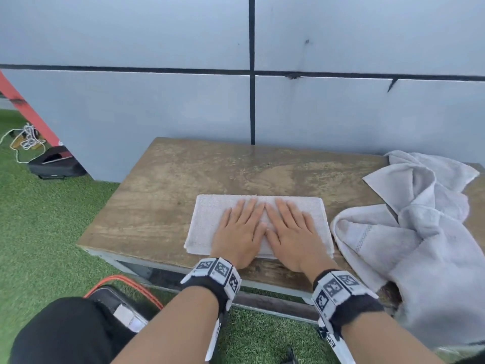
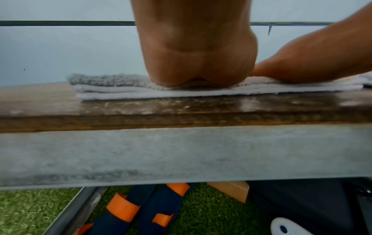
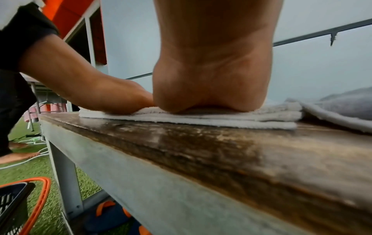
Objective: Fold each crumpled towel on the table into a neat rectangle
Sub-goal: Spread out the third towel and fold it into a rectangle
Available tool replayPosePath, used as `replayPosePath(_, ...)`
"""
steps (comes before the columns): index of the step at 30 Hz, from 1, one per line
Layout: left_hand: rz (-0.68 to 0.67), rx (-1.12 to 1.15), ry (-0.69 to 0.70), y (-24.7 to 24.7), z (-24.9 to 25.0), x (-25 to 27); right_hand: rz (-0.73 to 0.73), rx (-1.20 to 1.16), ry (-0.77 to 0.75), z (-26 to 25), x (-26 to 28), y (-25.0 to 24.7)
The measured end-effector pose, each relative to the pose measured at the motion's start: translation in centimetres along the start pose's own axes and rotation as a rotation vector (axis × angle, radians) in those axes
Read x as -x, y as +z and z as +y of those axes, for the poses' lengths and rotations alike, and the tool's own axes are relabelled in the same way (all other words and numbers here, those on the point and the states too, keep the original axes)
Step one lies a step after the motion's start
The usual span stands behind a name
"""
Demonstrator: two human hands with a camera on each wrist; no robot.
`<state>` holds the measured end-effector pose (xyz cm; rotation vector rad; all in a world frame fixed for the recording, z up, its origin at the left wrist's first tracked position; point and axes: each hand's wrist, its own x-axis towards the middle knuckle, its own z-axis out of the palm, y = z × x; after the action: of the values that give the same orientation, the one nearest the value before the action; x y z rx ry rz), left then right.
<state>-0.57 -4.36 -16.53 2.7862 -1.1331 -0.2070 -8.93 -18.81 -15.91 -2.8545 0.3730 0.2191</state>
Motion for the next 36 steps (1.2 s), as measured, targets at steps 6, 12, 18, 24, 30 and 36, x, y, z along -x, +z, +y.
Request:
replayPosePath(6, 0.010, 0.060, -0.078, -0.7, -3.7, 0.3, 0.076, 0.016, 0.103, 2.1, 0.1, -0.3)
replayPosePath(12, -0.013, 0.081, -0.170, -1.2, -6.2, 1.5, 0.089, -0.049, 0.164, 3.7, 0.6, -0.3)
replayPosePath(18, -0.032, 0.115, -0.267, -1.5, -7.1, 3.0, 0.094, -0.031, 0.224, 3.1, 0.5, -0.3)
replayPosePath(24, -0.094, 0.103, -0.352, -1.6, -6.4, 3.4, 0.302, 0.288, -0.025, -0.2, 3.3, -2.1)
replayPosePath(30, -0.164, -0.014, -0.473, -2.7, -4.4, 4.7, 0.183, 0.006, -0.109, -1.2, 6.0, -1.9)
replayPosePath(36, -0.001, -0.127, -0.451, -5.1, -1.3, 7.3, 0.047, 0.014, -0.017, 0.5, 5.9, -2.5)
